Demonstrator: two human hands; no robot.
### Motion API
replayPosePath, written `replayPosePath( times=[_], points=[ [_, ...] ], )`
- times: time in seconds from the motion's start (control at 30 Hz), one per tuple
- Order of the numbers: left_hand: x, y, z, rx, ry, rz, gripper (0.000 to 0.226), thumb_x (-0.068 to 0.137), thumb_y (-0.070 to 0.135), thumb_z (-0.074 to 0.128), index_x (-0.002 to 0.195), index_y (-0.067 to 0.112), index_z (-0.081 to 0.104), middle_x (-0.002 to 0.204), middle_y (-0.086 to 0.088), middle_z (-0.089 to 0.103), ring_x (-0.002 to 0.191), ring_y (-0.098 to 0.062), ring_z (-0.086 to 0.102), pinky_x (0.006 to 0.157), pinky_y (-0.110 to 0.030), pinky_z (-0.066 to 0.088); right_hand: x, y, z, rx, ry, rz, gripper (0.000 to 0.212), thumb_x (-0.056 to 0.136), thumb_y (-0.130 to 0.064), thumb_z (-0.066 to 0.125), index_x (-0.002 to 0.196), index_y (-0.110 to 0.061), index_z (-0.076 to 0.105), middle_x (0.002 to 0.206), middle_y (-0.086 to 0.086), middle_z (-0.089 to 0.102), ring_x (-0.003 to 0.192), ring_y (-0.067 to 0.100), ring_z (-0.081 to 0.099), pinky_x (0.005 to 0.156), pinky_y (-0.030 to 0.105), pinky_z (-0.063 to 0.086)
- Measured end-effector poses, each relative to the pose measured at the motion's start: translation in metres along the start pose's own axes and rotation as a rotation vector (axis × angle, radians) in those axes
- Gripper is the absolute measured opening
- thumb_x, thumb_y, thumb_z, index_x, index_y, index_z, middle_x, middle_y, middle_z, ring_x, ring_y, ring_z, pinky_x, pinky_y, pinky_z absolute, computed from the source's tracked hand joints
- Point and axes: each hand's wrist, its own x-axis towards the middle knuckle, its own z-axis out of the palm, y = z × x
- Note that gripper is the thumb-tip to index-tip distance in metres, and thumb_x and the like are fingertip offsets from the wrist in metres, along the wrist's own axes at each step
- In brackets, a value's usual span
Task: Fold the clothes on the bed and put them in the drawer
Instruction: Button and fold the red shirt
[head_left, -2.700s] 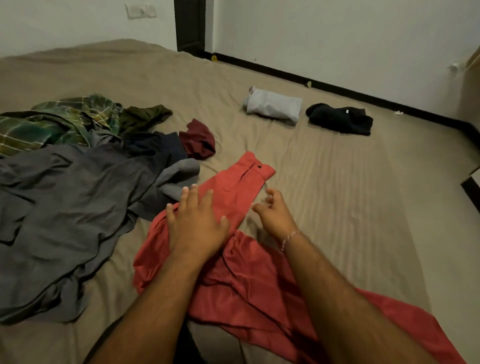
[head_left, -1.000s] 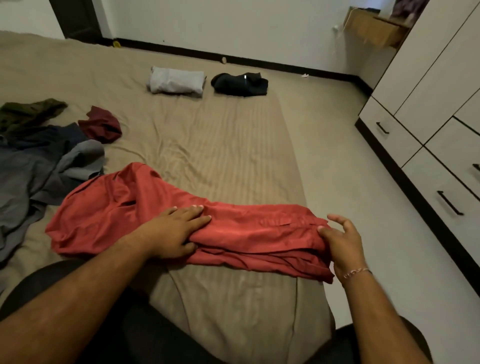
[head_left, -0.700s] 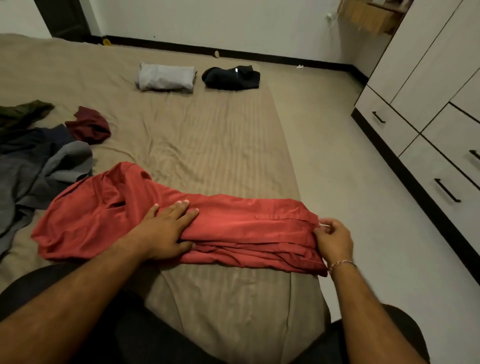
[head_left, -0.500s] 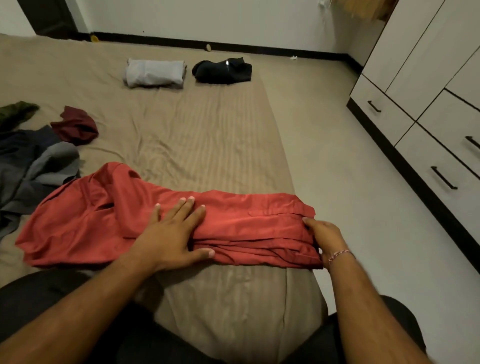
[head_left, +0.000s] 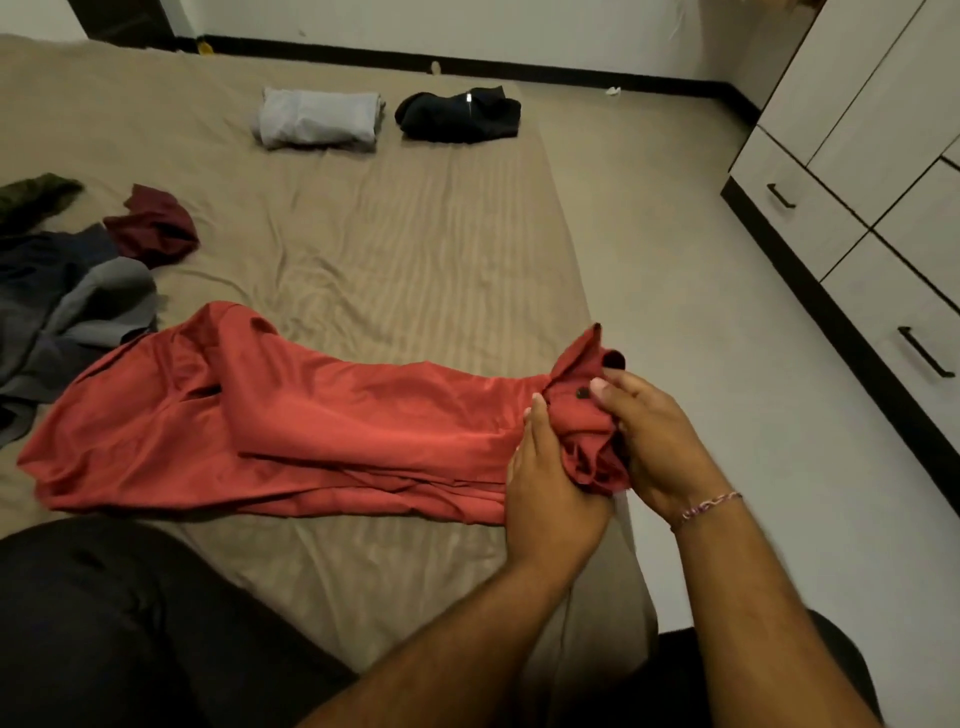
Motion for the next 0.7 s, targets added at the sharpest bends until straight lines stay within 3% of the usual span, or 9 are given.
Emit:
replayPosePath(
  times=[0.07, 0.13, 0.23, 0.33, 0.43, 0.5, 0.57, 0.63, 0.7],
  points=[
    [0.005, -0.001, -0.008, -0.215, 0.076, -0.09, 0.058, 0.091, 0.038, 0.057, 0.148, 0.033, 0.048, 0.13, 0.012, 0.067, 0.115, -0.003, 0.063, 0.104, -0.031, 0.051, -0.002, -0.006, 0.006, 0.06, -0.035, -0.057, 0.033, 0.107, -0.023, 0.049, 0.133, -0.007, 0.063, 0.109, 0.012, 0.072, 0.098, 0.025, 0.071, 0.091, 0.039, 0.058],
    [0.009, 0.002, -0.019, -0.377, 0.217, -0.166, 0.02, 0.098, 0.021, 0.059, 0.114, 0.027, 0.069, 0.098, 0.011, 0.072, 0.084, -0.001, 0.065, 0.087, -0.033, 0.054, 0.0, -0.008, 0.009, 0.112, 0.004, -0.097, 0.035, 0.109, -0.028, 0.044, 0.134, -0.01, 0.062, 0.108, 0.015, 0.071, 0.095, 0.028, 0.071, 0.087, 0.042, 0.057],
    [0.016, 0.003, -0.041, -0.671, 0.457, -0.332, 0.02, 0.095, 0.026, 0.069, 0.115, 0.024, 0.068, 0.111, 0.011, 0.069, 0.101, -0.003, 0.064, 0.102, -0.027, 0.048, 0.009, 0.002, 0.019, 0.018, 0.117, -0.126, 0.027, 0.109, -0.027, 0.048, 0.127, -0.015, 0.064, 0.114, 0.019, 0.071, 0.095, 0.029, 0.07, 0.082, 0.041, 0.058],
    [0.017, 0.005, -0.066, -1.013, 0.618, -0.507, 0.084, 0.069, 0.072, 0.076, 0.128, 0.012, 0.07, 0.131, 0.001, 0.07, 0.122, -0.017, 0.065, 0.114, -0.038, 0.045, 0.014, 0.023, 0.033, -0.326, 0.102, -0.326, 0.021, 0.102, -0.029, 0.059, 0.122, -0.028, 0.068, 0.119, 0.001, 0.07, 0.108, 0.014, 0.068, 0.09, 0.031, 0.057],
    [0.014, -0.008, -0.079, -1.396, 0.444, -0.574, 0.051, 0.09, 0.051, 0.068, 0.118, 0.009, 0.074, 0.118, -0.015, 0.075, 0.105, -0.031, 0.074, 0.103, -0.049, 0.054, 0.015, 0.047, 0.051, -0.853, -0.176, -0.552, 0.049, 0.098, -0.051, 0.05, 0.143, -0.033, 0.058, 0.148, -0.006, 0.052, 0.137, 0.006, 0.046, 0.117, 0.03, 0.037],
    [0.004, -0.017, -0.094, -1.168, 0.474, -0.566, 0.052, 0.08, 0.04, 0.071, 0.124, 0.013, 0.07, 0.124, -0.018, 0.072, 0.107, -0.031, 0.073, 0.101, -0.051, 0.054, 0.013, 0.067, 0.066, -1.232, -0.307, -0.496, 0.067, 0.094, -0.065, 0.031, 0.155, -0.041, 0.04, 0.166, -0.005, 0.029, 0.151, 0.015, 0.026, 0.125, 0.041, 0.023],
    [-0.013, -0.029, -0.112, -0.662, 0.616, -0.48, 0.092, 0.062, 0.043, 0.069, 0.148, 0.017, 0.048, 0.15, -0.014, 0.051, 0.133, -0.028, 0.055, 0.116, -0.05, 0.042, 0.011, 0.084, 0.075, -1.486, -0.371, -0.414, 0.076, 0.087, -0.068, 0.019, 0.158, -0.044, 0.031, 0.172, -0.003, 0.014, 0.157, 0.022, 0.012, 0.128, 0.049, 0.013],
    [-0.033, -0.024, -0.135, -0.355, 0.675, -0.242, 0.104, 0.068, 0.031, 0.066, 0.162, 0.022, 0.022, 0.165, -0.001, 0.023, 0.15, -0.016, 0.03, 0.125, -0.034, 0.026, 0.012, 0.087, 0.082, -1.402, -0.285, -0.381, 0.068, 0.092, -0.061, 0.038, 0.157, -0.04, 0.035, 0.172, 0.001, 0.009, 0.156, 0.023, 0.011, 0.128, 0.047, 0.013],
    [-0.044, -0.012, -0.15, -0.182, 0.564, 0.078, 0.099, 0.075, 0.018, 0.065, 0.163, 0.02, 0.019, 0.168, 0.005, 0.016, 0.155, -0.006, 0.018, 0.125, -0.024, 0.019, 0.013, 0.085, 0.088, -1.034, -0.013, -0.33, 0.066, 0.086, -0.047, 0.06, 0.148, -0.029, 0.048, 0.164, 0.008, 0.028, 0.148, 0.028, 0.029, 0.123, 0.043, 0.029]
  ],
)
